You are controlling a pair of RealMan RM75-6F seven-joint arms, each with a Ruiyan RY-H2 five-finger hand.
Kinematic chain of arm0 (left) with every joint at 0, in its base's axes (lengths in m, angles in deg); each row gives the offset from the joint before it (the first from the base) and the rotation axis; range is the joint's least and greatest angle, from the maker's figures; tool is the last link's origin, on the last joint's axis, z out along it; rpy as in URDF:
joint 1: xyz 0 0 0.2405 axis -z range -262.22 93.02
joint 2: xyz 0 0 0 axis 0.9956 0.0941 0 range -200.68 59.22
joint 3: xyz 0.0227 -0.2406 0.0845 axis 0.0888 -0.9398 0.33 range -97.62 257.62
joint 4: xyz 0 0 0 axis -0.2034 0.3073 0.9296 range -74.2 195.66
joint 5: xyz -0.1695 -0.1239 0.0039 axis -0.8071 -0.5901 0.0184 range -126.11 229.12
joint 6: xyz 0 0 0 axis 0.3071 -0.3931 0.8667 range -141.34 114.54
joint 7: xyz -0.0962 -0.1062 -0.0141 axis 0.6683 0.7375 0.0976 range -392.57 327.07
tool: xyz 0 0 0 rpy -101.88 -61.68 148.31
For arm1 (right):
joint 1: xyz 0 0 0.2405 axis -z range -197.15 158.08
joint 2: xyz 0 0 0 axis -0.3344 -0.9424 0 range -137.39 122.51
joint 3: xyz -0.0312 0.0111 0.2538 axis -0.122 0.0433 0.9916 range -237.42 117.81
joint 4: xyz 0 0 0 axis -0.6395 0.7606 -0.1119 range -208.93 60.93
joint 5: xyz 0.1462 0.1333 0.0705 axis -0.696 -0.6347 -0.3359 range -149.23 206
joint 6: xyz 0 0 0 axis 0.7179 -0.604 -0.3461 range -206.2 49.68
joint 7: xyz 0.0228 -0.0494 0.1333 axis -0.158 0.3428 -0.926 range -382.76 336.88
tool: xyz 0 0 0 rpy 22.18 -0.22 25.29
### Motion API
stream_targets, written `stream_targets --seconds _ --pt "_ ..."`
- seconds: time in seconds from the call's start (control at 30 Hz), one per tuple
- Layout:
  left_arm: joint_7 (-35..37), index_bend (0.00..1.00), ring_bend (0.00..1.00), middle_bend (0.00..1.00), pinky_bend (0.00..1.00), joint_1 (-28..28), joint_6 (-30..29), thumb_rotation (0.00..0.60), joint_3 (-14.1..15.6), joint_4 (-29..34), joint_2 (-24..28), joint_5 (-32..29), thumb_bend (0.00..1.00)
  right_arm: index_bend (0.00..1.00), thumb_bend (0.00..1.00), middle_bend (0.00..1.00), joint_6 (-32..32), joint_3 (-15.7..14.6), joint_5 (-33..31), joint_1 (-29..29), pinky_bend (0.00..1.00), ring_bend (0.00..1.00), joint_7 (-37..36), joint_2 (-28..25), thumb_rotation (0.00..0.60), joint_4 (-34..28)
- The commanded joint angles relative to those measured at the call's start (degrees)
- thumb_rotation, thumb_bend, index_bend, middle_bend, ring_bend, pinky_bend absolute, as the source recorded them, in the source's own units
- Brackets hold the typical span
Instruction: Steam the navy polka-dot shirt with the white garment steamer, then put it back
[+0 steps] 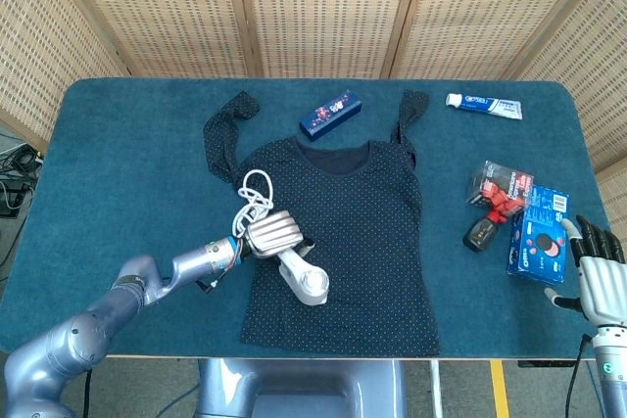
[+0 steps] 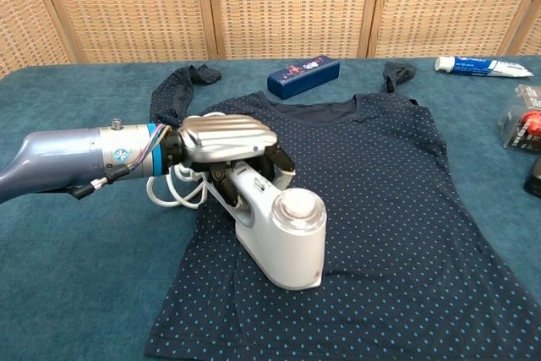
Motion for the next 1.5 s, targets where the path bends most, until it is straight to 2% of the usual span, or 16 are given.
stream_targets --seconds 0.03,0.23,0.43,1.23,1.37,1.5 --pt "-0.76 1.00 0.90 0.94 1.00 0.37 -1.43 0.600 1.11 2.70 0.57 1.64 0.85 0.00 0.00 0.00 0.06 -0.05 0.03 -0.03 0.00 0.00 0.06 0.02 0.600 -0.04" --pt "-1.50 1.00 0.90 0.94 1.00 0.45 -2.61 0.600 2.17 6.00 0.61 3.28 0.85 0.00 0.00 0.00 -0.15 -0.05 0.09 0.04 0.00 0.00 0.06 -0.06 0.600 -0.22" --pt "-2.72 1.00 0.90 0.94 1.00 0.17 -3.20 0.600 3.06 6.28 0.39 4.46 0.85 0.00 0.00 0.00 -0.36 -0.12 0.29 0.11 0.00 0.00 0.16 -0.13 0.600 -0.38" --pt "-2.57 1.00 0.90 0.94 1.00 -4.88 -1.22 0.600 1.95 -4.60 2.93 0.53 0.85 0.00 0.00 0.00 -0.74 -0.74 1.42 0.10 0.00 0.00 1.31 0.12 0.600 -1.34" --pt "-1.83 1.00 0.90 0.94 1.00 -5.91 -2.02 0.600 0.62 -5.31 4.28 -1.09 0.85 0.00 0.00 0.00 -0.61 -0.83 1.47 0.02 0.00 0.00 1.49 0.21 0.600 -1.37" --pt "0.22 1.00 0.90 0.94 1.00 -6.40 -6.10 0.600 -3.48 -3.17 5.94 -4.35 0.85 0.00 0.00 0.00 -0.79 -0.69 1.17 0.15 0.00 0.00 1.39 0.10 0.600 -1.32"
